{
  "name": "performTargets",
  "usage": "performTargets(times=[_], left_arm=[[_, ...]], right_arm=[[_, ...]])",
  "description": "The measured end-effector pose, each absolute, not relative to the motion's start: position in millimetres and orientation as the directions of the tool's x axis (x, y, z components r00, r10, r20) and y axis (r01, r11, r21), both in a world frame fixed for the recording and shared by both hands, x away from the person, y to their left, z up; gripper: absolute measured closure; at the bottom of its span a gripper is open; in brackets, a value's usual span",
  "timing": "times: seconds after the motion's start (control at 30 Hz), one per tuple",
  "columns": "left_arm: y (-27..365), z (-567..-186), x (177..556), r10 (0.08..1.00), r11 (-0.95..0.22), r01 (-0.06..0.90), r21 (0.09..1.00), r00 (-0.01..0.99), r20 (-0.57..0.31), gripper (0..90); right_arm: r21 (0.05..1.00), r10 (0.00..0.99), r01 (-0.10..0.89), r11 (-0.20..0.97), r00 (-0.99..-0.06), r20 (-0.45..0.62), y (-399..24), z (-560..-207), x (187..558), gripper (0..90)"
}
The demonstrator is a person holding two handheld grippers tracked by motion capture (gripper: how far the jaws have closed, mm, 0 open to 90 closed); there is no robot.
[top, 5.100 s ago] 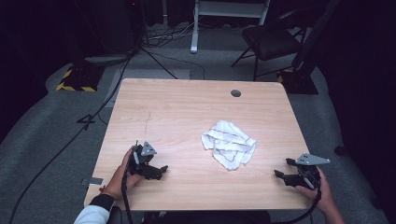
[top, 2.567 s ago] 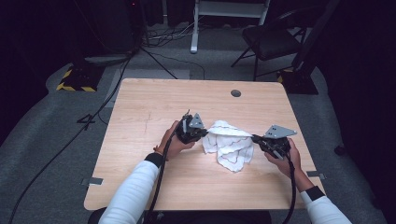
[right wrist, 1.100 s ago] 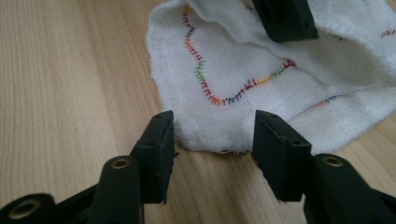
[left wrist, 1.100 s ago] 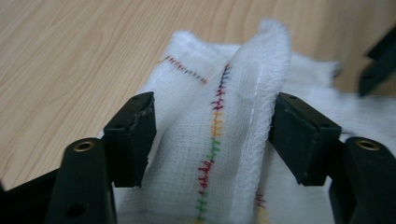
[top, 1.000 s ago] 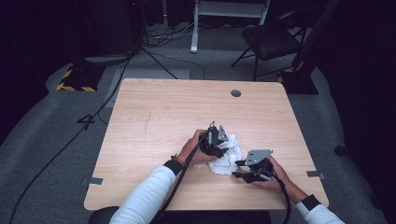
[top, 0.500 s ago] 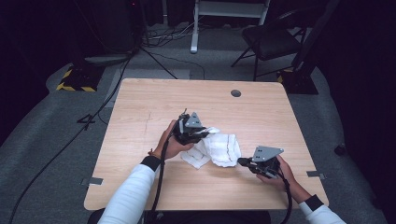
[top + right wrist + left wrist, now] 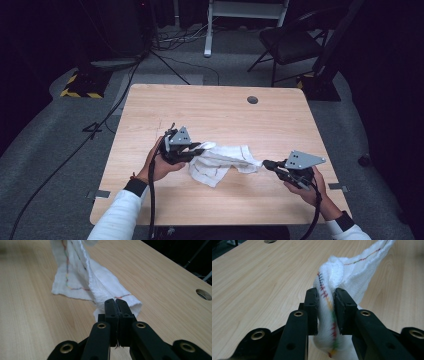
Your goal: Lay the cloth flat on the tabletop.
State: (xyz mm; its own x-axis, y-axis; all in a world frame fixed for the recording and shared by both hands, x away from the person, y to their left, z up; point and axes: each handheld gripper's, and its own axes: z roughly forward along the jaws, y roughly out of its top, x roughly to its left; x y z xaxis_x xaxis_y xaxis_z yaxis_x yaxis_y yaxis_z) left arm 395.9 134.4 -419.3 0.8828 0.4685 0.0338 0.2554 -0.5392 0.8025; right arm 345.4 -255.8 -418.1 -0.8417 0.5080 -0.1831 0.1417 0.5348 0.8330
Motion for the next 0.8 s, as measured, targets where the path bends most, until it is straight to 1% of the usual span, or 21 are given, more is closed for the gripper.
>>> performTargets(times=[0.03, 0.07, 0.13, 0.17, 0.23, 0.33, 0.37, 0.4, 0.43, 0.5, 0.53, 0.57, 0.6, 0.67, 0.73, 0.8], left_arm=[[135, -420, 392, 0.467, -0.541, 0.252, 0.802, 0.883, 0.037, 73.1], [136, -421, 391, 0.474, -0.546, 0.254, 0.799, 0.88, 0.044, 68.8], [138, -424, 389, 0.481, -0.547, 0.262, 0.795, 0.876, 0.042, 68.2], [139, -427, 388, 0.483, -0.556, 0.266, 0.787, 0.874, 0.046, 66.4], [141, -433, 388, 0.473, -0.582, 0.272, 0.766, 0.88, 0.047, 68.1], [144, -441, 385, 0.458, -0.642, 0.263, 0.72, 0.885, 0.085, 71.1], [145, -444, 385, 0.458, -0.648, 0.27, 0.712, 0.885, 0.081, 72.5], [146, -446, 385, 0.467, -0.642, 0.28, 0.713, 0.881, 0.074, 72.5], [147, -448, 385, 0.473, -0.639, 0.29, 0.713, 0.879, 0.067, 69.2], [144, -450, 386, 0.472, -0.625, 0.306, 0.718, 0.881, 0.036, 53.6], [140, -451, 385, 0.466, -0.624, 0.304, 0.72, 0.884, 0.03, 50.3], [134, -452, 383, 0.448, -0.628, 0.289, 0.723, 0.893, 0.032, 39.5], [128, -453, 380, 0.42, -0.647, 0.265, 0.715, 0.906, 0.045, 39.5], [117, -455, 371, 0.383, -0.676, 0.241, 0.696, 0.922, 0.053, 32.4], [111, -458, 360, 0.342, -0.691, 0.204, 0.694, 0.937, 0.065, 28.3], [108, -462, 349, 0.328, -0.698, 0.2, 0.688, 0.943, 0.058, 23.2]], right_arm=[[0.835, 0.51, 0.141, 0.532, -0.841, -0.183, -256, -417, 344, 88.8], [0.839, 0.51, 0.141, 0.526, -0.842, -0.178, -258, -415, 341, 88.8], [0.838, 0.513, 0.144, 0.526, -0.84, -0.177, -259, -415, 341, 88.8], [0.829, 0.515, 0.149, 0.539, -0.837, -0.185, -259, -417, 342, 88.8], [0.826, 0.515, 0.155, 0.543, -0.838, -0.181, -259, -419, 344, 88.7], [0.802, 0.509, 0.173, 0.572, -0.841, -0.181, -256, -428, 349, 88.7], [0.782, 0.501, 0.192, 0.593, -0.848, -0.172, -254, -435, 353, 88.7], [0.782, 0.501, 0.192, 0.593, -0.848, -0.172, -254, -435, 353, 88.7], [0.773, 0.5, 0.197, 0.604, -0.848, -0.174, -253, -438, 354, 88.6], [0.756, 0.497, 0.207, 0.621, -0.85, -0.175, -252, -444, 357, 88.5], [0.749, 0.495, 0.21, 0.629, -0.85, -0.178, -253, -446, 358, 88.4], [0.745, 0.498, 0.223, 0.629, -0.851, -0.165, -254, -449, 359, 88.0], [0.745, 0.498, 0.223, 0.629, -0.851, -0.165, -254, -449, 359, 88.0], [0.738, 0.496, 0.227, 0.636, -0.852, -0.166, -255, -453, 360, 87.7], [0.73, 0.491, 0.233, 0.643, -0.856, -0.16, -256, -456, 360, 86.8], [0.717, 0.481, 0.242, 0.653, -0.864, -0.147, -258, -461, 360, 82.0]])
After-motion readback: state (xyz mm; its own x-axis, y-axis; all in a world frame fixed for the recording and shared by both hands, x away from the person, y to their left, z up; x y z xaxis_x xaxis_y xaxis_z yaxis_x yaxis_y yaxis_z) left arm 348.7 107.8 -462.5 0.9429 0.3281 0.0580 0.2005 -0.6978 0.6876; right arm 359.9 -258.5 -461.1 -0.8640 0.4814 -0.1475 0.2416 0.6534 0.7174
